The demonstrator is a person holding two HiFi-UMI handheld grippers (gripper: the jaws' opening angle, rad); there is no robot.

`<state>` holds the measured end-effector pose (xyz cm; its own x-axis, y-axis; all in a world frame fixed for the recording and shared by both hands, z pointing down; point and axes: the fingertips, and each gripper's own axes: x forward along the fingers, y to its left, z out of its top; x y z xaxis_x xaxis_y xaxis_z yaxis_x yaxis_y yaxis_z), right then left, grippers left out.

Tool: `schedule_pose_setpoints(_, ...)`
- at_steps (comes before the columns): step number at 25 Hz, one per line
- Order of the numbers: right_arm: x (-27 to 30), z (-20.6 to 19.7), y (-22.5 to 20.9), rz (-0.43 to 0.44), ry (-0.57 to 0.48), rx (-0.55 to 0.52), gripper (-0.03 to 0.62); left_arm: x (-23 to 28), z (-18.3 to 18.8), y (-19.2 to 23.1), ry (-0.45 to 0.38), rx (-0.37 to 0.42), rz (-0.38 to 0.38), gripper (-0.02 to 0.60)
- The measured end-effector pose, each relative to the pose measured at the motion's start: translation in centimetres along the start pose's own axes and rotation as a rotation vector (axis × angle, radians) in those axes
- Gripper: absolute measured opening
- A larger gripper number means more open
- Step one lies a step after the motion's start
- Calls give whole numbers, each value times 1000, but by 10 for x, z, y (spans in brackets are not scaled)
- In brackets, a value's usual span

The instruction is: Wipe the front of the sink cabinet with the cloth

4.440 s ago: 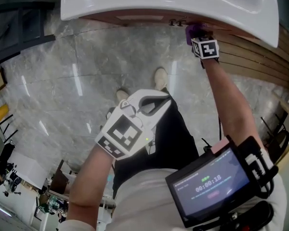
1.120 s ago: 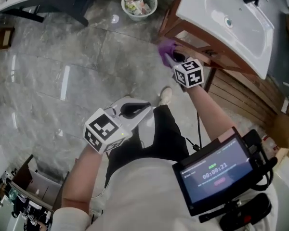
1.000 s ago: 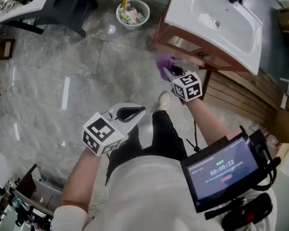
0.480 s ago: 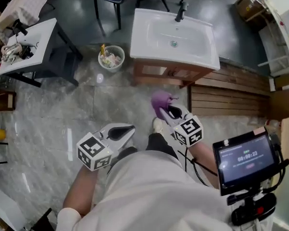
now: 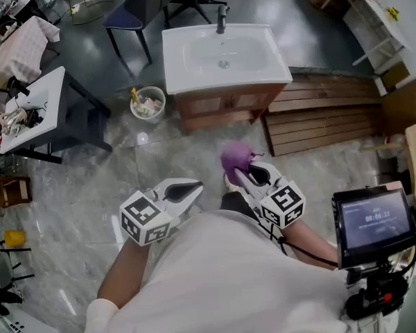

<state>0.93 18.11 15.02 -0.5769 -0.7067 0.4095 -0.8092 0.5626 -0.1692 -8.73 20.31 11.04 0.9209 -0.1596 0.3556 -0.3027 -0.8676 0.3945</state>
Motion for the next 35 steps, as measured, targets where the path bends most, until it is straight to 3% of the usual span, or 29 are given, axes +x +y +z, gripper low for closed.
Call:
schedule_pose_setpoints(8, -10, -3, 19, -4, -13, -41, 55, 3, -5, -16, -1, 30, -33, 8)
schedule_pose_setpoints(22, 12, 0, 53, 107, -1, -118, 55, -12, -21, -5, -18, -4, 31, 8)
schedule_pose_setpoints(35, 11, 0, 59, 128, 11, -155, 55, -10, -26, -8, -20, -6, 42, 8)
